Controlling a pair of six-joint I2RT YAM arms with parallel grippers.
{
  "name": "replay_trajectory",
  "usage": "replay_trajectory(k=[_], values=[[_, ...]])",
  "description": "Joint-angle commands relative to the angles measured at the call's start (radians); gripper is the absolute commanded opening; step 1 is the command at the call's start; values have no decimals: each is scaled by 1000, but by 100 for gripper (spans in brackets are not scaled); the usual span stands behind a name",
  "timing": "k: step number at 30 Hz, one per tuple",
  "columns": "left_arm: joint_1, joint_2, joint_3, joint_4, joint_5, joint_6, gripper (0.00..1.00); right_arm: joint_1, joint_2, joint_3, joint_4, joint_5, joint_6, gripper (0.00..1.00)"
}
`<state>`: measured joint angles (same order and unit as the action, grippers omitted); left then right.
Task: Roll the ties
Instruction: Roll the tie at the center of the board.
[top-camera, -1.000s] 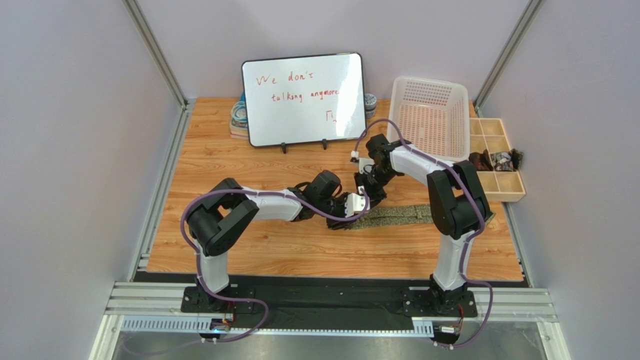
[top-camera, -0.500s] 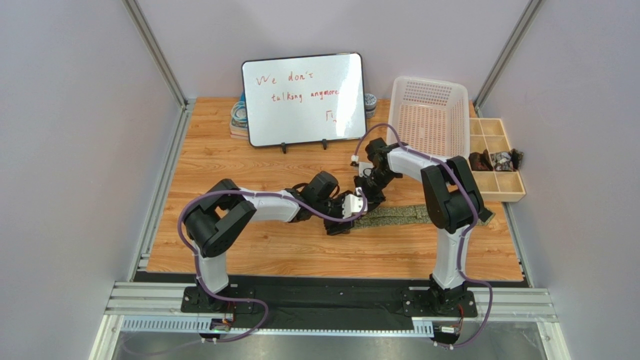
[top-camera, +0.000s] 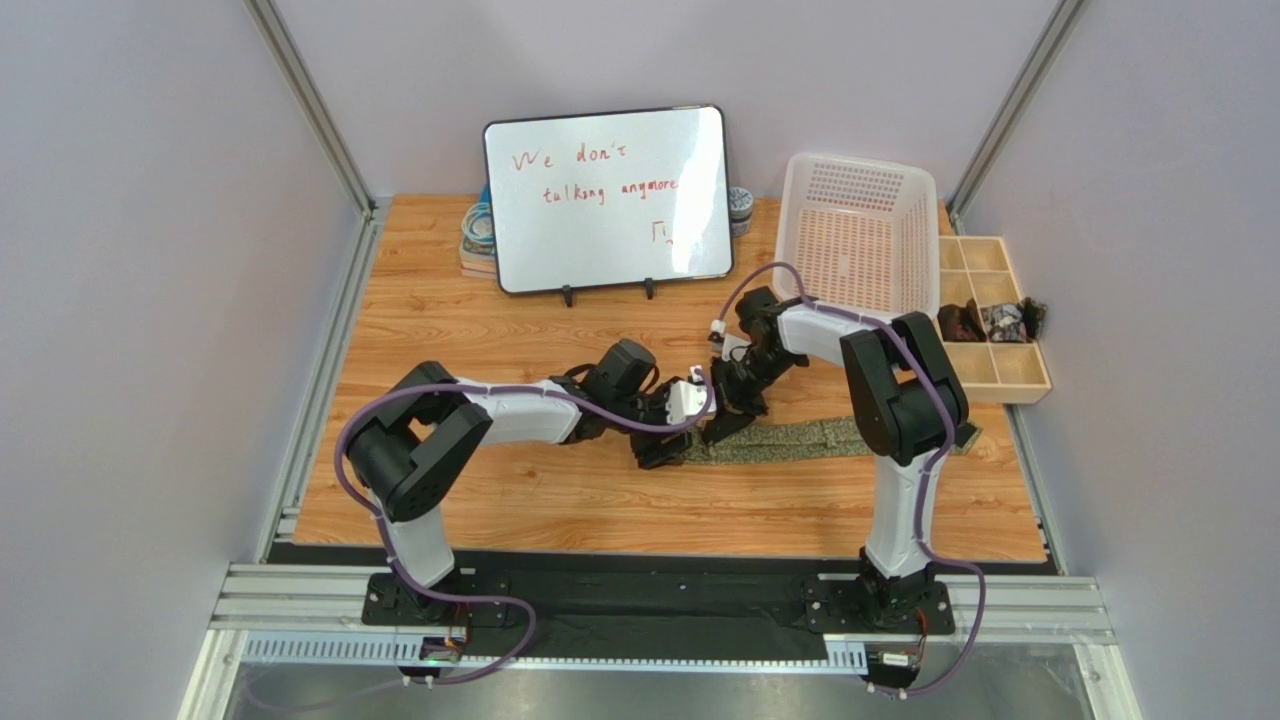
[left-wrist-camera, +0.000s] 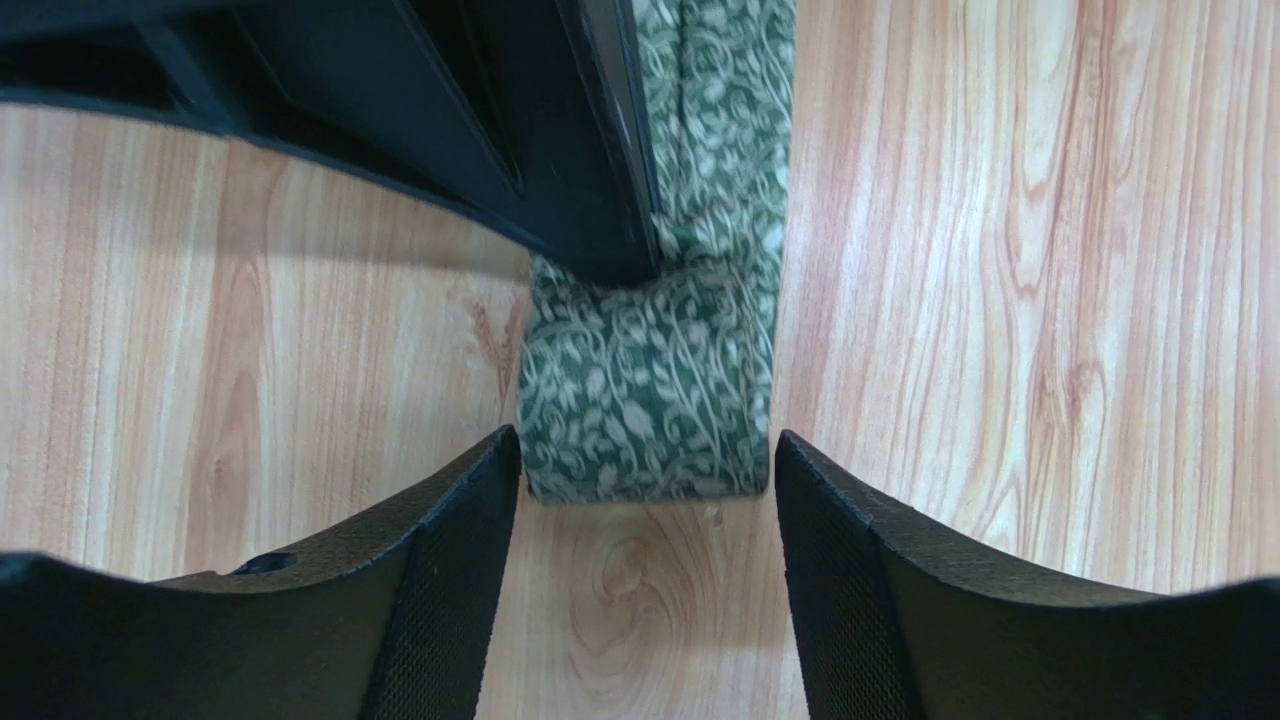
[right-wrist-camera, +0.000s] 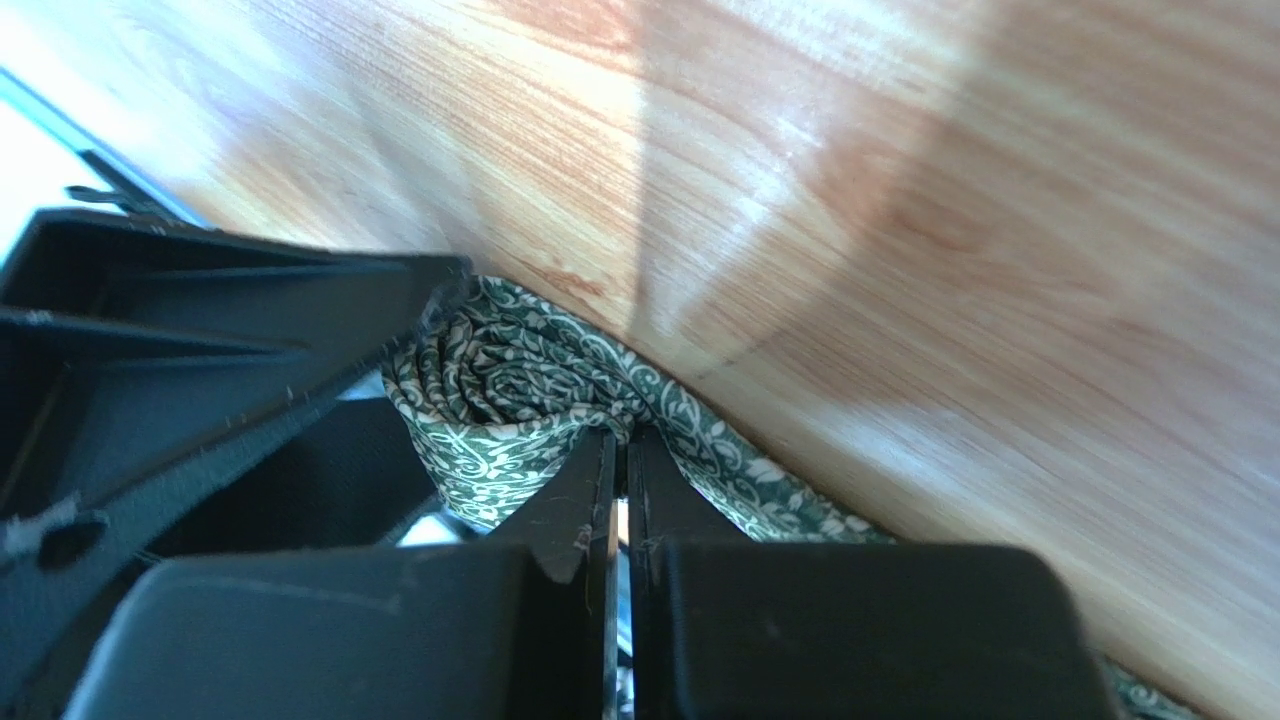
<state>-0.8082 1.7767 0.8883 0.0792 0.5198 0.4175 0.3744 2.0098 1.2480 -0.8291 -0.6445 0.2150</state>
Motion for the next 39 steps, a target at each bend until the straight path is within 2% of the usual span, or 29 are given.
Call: replay_trajectory(k=[1, 5, 8, 19, 27, 33, 39], values=[[-3, -2, 44, 31, 71, -31, 66, 18, 81, -61, 107, 147, 29, 0], [-8, -22, 55, 30, 80, -43, 54, 18, 86, -61, 113, 141, 46, 0], [-25, -16, 83, 25, 80, -52, 50, 17, 89, -61, 120, 129, 49, 0], [-85, 107, 161, 67, 54, -106, 48, 18, 61, -113, 165, 91, 63, 0], [-103, 194, 159, 103, -13, -138, 49, 18, 52, -159, 212, 37, 84, 0], [-121, 225, 121, 99, -96, -89, 48, 18, 53, -168, 226, 5, 92, 0], [-152, 247, 107, 15, -201, -14, 48, 12, 41, -144, 187, -14, 52, 0]])
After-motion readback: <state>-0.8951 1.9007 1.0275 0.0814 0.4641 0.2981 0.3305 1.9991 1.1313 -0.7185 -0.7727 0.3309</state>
